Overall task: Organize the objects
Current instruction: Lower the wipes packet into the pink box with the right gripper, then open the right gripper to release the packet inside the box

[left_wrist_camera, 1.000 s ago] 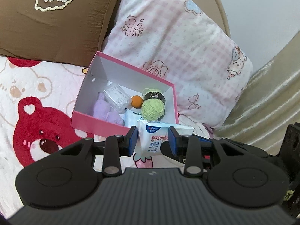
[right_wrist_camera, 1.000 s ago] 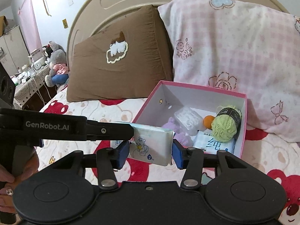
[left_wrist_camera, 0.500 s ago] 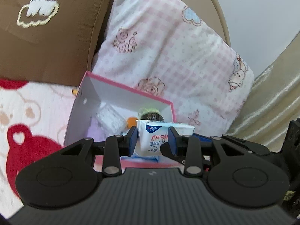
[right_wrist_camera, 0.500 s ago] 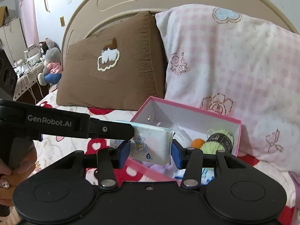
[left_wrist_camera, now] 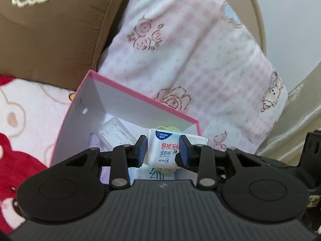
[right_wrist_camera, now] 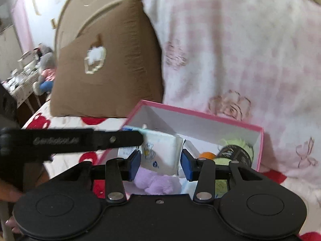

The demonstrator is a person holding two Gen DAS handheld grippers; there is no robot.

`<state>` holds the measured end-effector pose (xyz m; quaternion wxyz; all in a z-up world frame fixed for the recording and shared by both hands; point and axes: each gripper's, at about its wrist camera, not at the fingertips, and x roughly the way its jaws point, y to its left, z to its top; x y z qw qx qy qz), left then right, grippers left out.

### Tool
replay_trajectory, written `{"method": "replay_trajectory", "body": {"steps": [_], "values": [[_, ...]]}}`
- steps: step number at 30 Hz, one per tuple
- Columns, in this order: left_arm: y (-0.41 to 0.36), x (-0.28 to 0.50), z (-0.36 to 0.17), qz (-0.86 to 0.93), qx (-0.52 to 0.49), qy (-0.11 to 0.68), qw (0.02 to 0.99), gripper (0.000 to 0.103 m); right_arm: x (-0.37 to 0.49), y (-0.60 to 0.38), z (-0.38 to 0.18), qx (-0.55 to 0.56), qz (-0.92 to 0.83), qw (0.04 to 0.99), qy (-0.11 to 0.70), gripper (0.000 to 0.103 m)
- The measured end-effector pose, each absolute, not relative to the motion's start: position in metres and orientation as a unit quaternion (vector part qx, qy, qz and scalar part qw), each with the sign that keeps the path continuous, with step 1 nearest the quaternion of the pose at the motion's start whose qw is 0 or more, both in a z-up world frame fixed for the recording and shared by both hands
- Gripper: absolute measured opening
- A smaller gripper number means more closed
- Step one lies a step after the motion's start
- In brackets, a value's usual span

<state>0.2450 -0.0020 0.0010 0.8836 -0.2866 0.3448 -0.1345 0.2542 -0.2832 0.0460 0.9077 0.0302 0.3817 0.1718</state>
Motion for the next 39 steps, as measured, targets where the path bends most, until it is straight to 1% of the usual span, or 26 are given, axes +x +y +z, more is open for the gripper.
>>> {"method": "replay_trajectory", "body": {"steps": [1, 3, 6, 12, 16, 22, 27, 30, 35, 37, 39], "values": [[-0.003, 0.249, -0.004, -0.132, -0.287, 0.347, 0.883, 0.033, 0.257, -0.285, 0.040, 0.031, 0.169, 0.908, 0.382, 0.048], [-0.003, 0.255, -0.013, -0.130, -0.295, 0.344, 0.882, 0.033, 0.263, -0.287, 0.032, 0.027, 0.168, 0.908, 0.384, 0.043], [-0.002, 0.267, -0.025, -0.126, -0.306, 0.342, 0.879, 0.034, 0.274, -0.289, 0.025, 0.023, 0.165, 0.908, 0.385, 0.040], [0.001, 0.293, -0.037, -0.100, -0.292, 0.338, 0.889, 0.034, 0.308, -0.289, 0.009, 0.013, 0.170, 0.900, 0.401, 0.040], [0.001, 0.311, -0.047, -0.097, -0.286, 0.354, 0.885, 0.034, 0.329, -0.283, -0.002, -0.026, 0.184, 0.888, 0.420, 0.040], [-0.004, 0.328, -0.061, -0.080, -0.279, 0.365, 0.885, 0.034, 0.356, -0.283, -0.018, -0.035, 0.176, 0.877, 0.447, 0.040], [-0.011, 0.334, -0.065, -0.069, -0.249, 0.376, 0.890, 0.033, 0.366, -0.288, -0.041, 0.004, 0.165, 0.862, 0.479, 0.039], [-0.014, 0.341, -0.065, -0.070, -0.242, 0.380, 0.890, 0.033, 0.369, -0.284, -0.054, 0.005, 0.160, 0.851, 0.500, 0.038], [-0.019, 0.356, -0.072, -0.054, -0.234, 0.393, 0.887, 0.033, 0.372, -0.280, -0.059, 0.001, 0.132, 0.855, 0.501, 0.037], [-0.018, 0.356, -0.074, -0.051, -0.241, 0.397, 0.884, 0.034, 0.375, -0.281, -0.058, 0.010, 0.120, 0.857, 0.502, 0.037], [-0.017, 0.353, -0.073, -0.054, -0.248, 0.392, 0.884, 0.041, 0.375, -0.283, -0.058, 0.022, 0.117, 0.855, 0.505, 0.037]]}}
